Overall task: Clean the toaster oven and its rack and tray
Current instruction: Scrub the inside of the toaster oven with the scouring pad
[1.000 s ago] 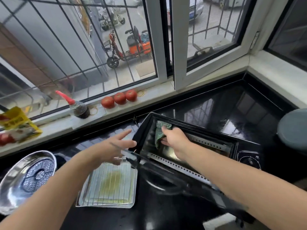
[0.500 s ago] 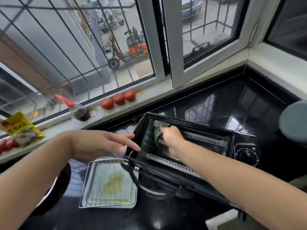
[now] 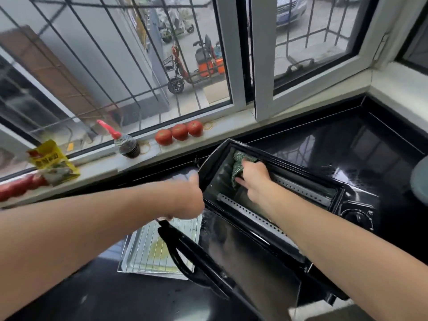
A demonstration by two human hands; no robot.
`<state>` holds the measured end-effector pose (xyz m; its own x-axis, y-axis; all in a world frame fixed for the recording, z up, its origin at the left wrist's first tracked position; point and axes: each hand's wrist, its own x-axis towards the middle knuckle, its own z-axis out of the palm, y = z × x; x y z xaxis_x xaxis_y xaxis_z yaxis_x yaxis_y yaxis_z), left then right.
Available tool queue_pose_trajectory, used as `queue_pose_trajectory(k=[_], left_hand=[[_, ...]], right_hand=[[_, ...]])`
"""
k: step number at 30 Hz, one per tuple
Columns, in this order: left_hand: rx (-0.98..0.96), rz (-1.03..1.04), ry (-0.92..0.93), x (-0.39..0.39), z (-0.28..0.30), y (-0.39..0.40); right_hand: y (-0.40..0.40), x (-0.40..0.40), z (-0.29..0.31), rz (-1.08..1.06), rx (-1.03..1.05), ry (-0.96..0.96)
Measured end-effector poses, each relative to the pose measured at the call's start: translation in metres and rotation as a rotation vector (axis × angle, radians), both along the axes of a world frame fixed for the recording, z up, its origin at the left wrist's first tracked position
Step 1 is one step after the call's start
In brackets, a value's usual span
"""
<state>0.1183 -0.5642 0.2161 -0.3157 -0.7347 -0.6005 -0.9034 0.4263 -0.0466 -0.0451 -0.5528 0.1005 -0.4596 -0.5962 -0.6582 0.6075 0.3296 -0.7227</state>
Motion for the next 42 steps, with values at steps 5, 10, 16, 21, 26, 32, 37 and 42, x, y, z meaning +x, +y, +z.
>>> queue_pose_trajectory(k=[5,10,16,21,26,32,37,42], left_hand=[[0.008,0.118,0.036,-0.006,-0.024,-0.025],[0.066,0.06,-0.055,-0.012,-0.034,-0.034],[0.056,-0.022,-0.121,-0.016,-0.038,-0.042],[0.043,-0.007,-0.176,-0.018,-0.046,-0.05],[0.04,-0.028,-0.184,-0.021,-0.043,-0.053],[0.031,-0.085,-0.178,-0.018,-0.047,-0.051],[0.034,-0.064,-0.117,-0.016,-0.047,-0.05],[0.009,-0.081,-0.143,-0.016,-0.047,-0.05]], right_hand=[[-0.001,-0.002,-0.002,0.043,-0.021,-0.009],[0.0,-0.004,-0.007,0.076,-0.01,0.026],[0.024,0.046,0.001,0.262,-0.043,0.412],[0.021,0.047,0.009,0.417,-0.077,0.45],[0.016,0.029,0.008,0.488,-0.054,0.42],[0.02,0.038,0.01,0.437,-0.122,0.41],[0.016,0.014,0.003,0.545,0.051,0.347],[0.021,0.038,0.009,0.474,-0.112,0.56]])
